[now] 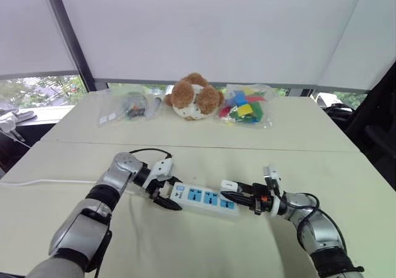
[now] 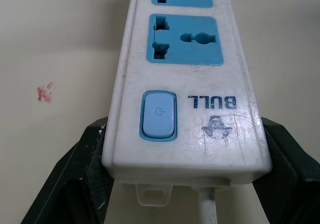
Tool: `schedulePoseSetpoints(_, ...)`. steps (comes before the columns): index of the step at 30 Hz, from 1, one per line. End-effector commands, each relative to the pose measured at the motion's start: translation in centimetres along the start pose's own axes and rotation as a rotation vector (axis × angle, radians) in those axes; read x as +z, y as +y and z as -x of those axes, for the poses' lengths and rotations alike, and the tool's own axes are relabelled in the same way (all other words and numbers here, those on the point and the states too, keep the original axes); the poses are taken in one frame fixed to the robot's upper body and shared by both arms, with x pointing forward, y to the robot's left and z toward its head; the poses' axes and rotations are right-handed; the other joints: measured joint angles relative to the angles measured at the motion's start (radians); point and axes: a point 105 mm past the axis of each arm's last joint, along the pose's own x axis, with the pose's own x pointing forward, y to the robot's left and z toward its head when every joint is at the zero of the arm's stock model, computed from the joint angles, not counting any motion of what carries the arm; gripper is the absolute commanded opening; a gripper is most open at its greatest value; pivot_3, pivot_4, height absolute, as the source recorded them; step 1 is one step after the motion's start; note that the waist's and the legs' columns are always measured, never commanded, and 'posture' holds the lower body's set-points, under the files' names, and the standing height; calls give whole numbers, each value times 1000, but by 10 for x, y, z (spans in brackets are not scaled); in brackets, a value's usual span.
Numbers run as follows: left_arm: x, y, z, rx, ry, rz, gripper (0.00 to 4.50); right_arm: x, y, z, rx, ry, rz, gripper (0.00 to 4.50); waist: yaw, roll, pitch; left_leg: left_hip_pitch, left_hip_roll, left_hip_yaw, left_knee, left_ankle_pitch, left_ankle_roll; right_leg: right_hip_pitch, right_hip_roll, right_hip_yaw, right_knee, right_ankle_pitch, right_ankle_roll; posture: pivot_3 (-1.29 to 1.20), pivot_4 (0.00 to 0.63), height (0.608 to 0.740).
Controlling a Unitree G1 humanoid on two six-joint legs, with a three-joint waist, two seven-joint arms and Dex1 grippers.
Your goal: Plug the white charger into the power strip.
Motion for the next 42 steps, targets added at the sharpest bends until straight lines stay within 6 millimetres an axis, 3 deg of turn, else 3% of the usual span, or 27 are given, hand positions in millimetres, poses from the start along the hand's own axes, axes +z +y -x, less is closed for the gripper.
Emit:
schedulePoseSetpoints(1, 1, 1, 14, 18, 24, -14, 3058, -11, 3, 8, 23, 62, -17, 743, 0, 0, 0, 0, 0, 0, 0, 0, 0, 0, 0, 0, 0, 0, 0, 0, 150, 739)
schedulePoseSetpoints(9, -1, -1, 12, 11, 20, -2, 3058, -23, 6, 12, 31, 92, -36, 743, 1, 0, 0, 0, 0, 0, 0, 0, 0, 0, 0, 0, 0, 0, 0, 0, 150, 739)
schedulePoseSetpoints(21, -11, -9, 7, -11, 30, 34, 3058, -61, 14, 20, 59, 205, -66, 743, 0, -2, -1, 15, 0, 0, -3, -1, 2, 14, 0, 0, -2, 0, 0, 0, 150, 739)
schedulePoseSetpoints(30, -10, -9, 9, -1, 30, 34, 3058, -85, 23, 25, 106, 295, -121, 743, -1, -9, -6, 17, 1, 0, -4, -1, 2, 16, 1, 0, -2, 0, 0, 0, 150, 739)
schedulePoseSetpoints(38, -12, -9, 9, 7, 35, 29, 3058, -74, 13, 23, 80, 251, -91, 743, -2, -15, -10, 18, 1, 0, -4, -1, 2, 16, 1, 0, -2, -1, 0, 0, 150, 739)
schedulePoseSetpoints(41, -17, -8, 7, 21, 70, 1, 3058, -54, 6, 20, 36, 174, 5, 743, -1, -15, -10, 18, 1, 0, -4, -1, 2, 16, 1, 0, -2, -1, 0, 0, 150, 739)
schedulePoseSetpoints(42, -19, -7, 7, 24, 78, -8, 3058, -46, 6, 19, 25, 146, 38, 1243, -1, -15, -10, 18, 1, 0, -4, -1, 2, 16, 1, 0, -2, -1, 0, 0, 150, 739)
